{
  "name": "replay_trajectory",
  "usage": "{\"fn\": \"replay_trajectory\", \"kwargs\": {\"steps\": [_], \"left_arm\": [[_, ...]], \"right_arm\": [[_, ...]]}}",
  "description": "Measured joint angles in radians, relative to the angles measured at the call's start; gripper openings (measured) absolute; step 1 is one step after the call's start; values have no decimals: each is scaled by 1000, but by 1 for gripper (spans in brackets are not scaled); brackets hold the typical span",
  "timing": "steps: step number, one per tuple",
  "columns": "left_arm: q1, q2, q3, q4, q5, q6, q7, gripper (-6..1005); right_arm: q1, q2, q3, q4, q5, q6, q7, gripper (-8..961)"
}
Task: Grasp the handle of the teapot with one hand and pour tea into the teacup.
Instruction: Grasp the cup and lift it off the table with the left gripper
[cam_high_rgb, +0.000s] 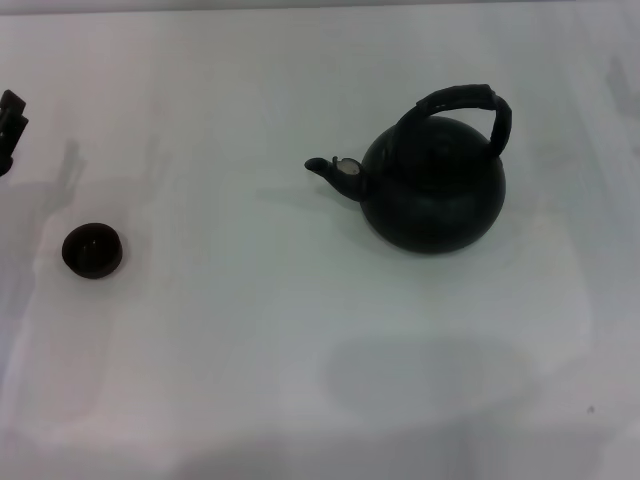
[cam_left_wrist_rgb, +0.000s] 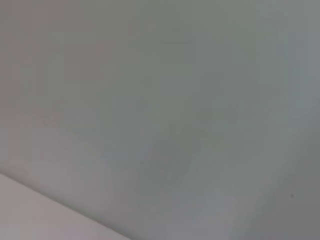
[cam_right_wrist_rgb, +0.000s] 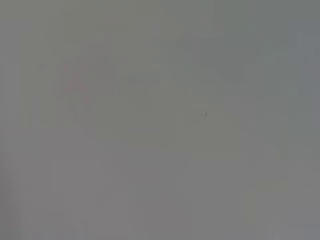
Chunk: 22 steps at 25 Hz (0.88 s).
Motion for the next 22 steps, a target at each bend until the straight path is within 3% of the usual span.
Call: {"fn": "replay_trajectory", "kwargs": {"steps": [16, 22], "left_arm": [[3, 0, 0, 0, 42, -33, 0, 843], [11, 1, 0, 14, 161, -91, 1, 843]], "right_arm": [[-6, 1, 0, 2, 5, 0, 0, 723], [-7, 2, 2, 3, 7, 0, 0, 723]]}}
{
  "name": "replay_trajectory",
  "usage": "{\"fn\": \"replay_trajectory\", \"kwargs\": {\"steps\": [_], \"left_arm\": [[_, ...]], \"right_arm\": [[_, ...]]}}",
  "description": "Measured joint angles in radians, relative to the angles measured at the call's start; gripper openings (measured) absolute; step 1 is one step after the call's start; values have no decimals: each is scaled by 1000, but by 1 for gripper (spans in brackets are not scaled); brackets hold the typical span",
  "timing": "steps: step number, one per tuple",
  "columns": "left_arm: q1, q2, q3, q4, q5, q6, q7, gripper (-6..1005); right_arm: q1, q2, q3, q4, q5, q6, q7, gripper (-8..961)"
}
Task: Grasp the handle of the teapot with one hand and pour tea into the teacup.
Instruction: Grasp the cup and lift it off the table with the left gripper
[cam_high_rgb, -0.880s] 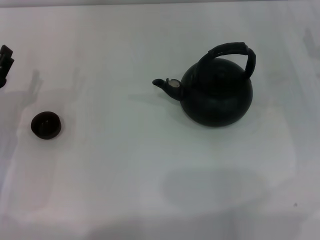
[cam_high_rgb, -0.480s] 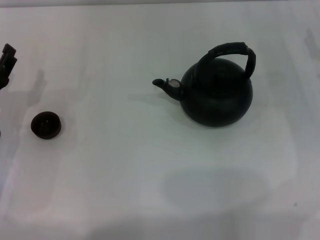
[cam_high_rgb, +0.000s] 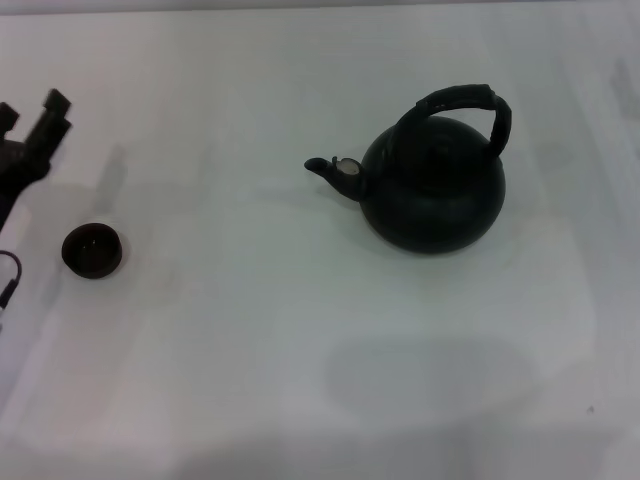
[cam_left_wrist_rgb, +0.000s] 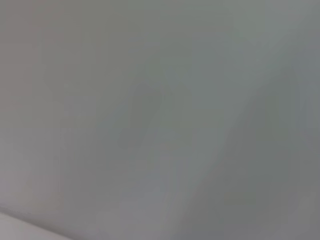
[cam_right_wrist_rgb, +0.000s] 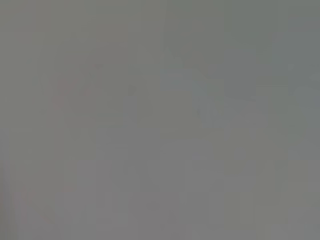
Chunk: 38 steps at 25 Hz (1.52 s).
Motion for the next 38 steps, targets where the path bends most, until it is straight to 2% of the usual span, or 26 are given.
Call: {"fn": "replay_trajectory", "kwargs": {"steps": [5, 12, 16, 19, 22, 28, 38], "left_arm": [[59, 1, 0, 21, 90, -58, 0, 843], [200, 1, 0, 37, 169, -185, 2, 843], [270, 0, 0, 37, 183, -193, 7, 844], [297, -1, 0, 32, 191, -185, 33, 844], [295, -1, 0, 28, 214, -163, 54, 844], [249, -2, 1, 26, 256, -102, 54, 843], [219, -2, 2, 26, 264, -77, 64, 844]], "right_arm": [[5, -4, 6, 0, 2, 0, 0, 723], [9, -7, 59, 0, 3, 21, -41, 723], [9, -8, 84, -1, 3, 25, -62, 723], [9, -10, 88, -3, 2, 27, -63, 723], [9, -10, 88, -4, 2, 27, -63, 723], [9, -5, 83, -3, 2, 28, -61, 723], [3, -2, 79, -2, 1, 28, -56, 723]]}}
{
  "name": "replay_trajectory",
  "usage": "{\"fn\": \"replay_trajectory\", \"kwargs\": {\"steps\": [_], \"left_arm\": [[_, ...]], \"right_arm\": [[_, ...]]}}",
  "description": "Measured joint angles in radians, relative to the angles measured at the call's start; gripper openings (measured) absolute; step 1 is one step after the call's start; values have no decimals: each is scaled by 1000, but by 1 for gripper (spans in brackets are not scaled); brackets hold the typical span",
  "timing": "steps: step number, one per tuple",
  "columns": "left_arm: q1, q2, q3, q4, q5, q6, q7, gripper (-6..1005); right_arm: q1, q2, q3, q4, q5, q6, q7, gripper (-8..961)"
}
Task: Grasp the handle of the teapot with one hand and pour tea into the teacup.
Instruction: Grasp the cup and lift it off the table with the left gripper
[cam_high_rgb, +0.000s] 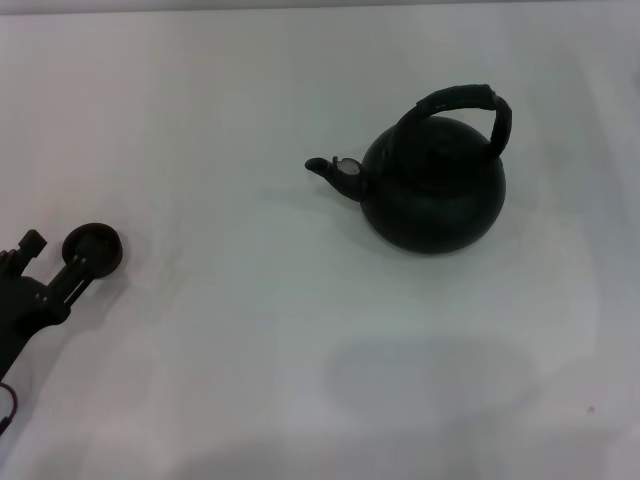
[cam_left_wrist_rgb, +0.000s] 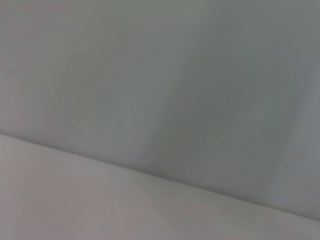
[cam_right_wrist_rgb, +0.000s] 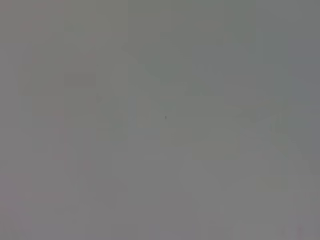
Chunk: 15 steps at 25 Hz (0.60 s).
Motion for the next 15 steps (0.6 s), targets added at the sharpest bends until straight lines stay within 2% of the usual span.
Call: {"fn": "replay_trajectory", "kwargs": {"steps": [15], "left_arm": [[-65, 3, 0, 0, 9, 94, 2, 844]], "right_arm": [[4, 0, 5, -5, 1, 0, 1, 723]]}}
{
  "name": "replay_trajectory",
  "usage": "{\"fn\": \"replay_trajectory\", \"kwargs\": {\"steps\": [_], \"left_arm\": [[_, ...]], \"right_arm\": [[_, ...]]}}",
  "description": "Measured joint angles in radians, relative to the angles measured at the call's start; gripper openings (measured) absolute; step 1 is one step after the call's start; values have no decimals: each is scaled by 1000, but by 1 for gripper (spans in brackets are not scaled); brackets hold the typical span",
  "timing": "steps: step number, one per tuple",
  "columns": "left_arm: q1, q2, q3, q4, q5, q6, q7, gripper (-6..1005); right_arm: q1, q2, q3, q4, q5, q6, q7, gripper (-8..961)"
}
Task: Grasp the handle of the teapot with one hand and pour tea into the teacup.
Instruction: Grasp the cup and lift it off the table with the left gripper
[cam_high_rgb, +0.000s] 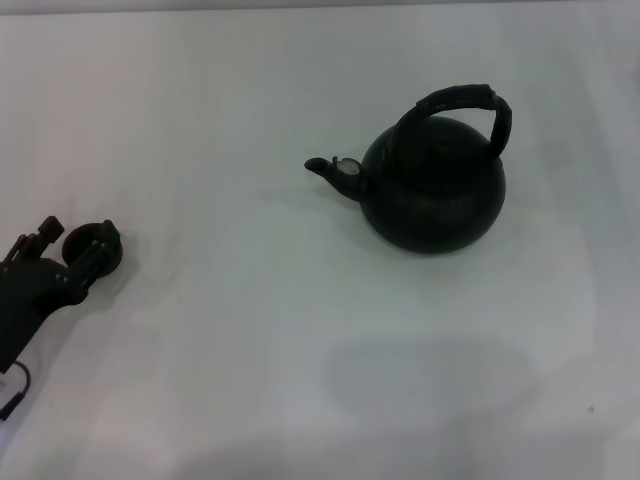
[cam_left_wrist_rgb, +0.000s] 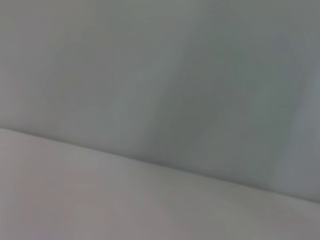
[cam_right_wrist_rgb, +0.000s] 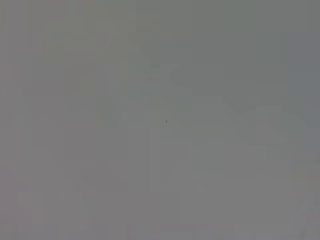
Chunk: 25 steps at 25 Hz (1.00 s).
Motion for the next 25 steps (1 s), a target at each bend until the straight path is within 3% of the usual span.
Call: {"fn": "replay_trajectory", "kwargs": {"steps": [25], "left_arm": [[-6, 0, 0, 6, 51, 58, 0, 840]], "right_arm": [[2, -2, 1, -5, 0, -7, 0, 724]]}}
